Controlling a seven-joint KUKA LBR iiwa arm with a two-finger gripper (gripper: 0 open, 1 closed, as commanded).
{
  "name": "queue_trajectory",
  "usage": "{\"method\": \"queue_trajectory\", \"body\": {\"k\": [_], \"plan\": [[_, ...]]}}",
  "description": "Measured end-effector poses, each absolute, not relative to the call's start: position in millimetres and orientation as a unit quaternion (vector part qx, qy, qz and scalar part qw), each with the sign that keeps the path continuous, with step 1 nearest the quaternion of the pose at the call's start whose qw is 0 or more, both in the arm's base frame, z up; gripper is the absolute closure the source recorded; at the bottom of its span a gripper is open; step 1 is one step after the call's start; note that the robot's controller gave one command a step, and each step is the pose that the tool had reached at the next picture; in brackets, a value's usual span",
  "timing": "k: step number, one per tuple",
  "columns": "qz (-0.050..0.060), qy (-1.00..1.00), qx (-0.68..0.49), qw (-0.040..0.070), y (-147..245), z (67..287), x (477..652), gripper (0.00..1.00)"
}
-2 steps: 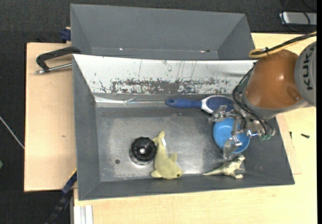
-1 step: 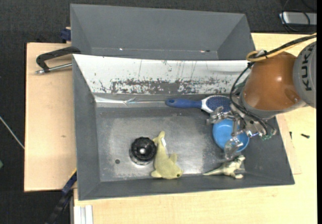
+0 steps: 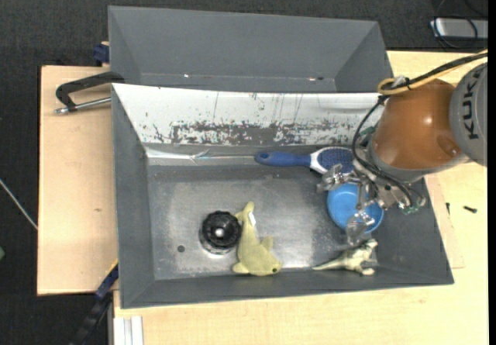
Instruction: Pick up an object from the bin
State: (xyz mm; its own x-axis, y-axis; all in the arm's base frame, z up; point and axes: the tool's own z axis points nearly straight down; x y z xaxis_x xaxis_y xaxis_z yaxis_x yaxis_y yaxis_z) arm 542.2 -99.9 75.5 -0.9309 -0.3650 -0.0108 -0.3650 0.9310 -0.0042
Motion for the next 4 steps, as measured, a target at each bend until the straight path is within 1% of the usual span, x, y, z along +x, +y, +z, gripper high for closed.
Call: {"method": "queue_trajectory", "body": {"k": [1, 2, 3, 4], "plan": [[0.004, 0.970, -0.245, 0.002, -104, 75, 551.2, 0.00], [0.013, 0.934, -0.358, 0.004, -116, 74, 555.9, 0.00], [0.013, 0.934, -0.358, 0.003, -117, 75, 555.9, 1.00], [-0.003, 0.936, -0.353, 0.006, -107, 196, 536.5, 1.00]]}}
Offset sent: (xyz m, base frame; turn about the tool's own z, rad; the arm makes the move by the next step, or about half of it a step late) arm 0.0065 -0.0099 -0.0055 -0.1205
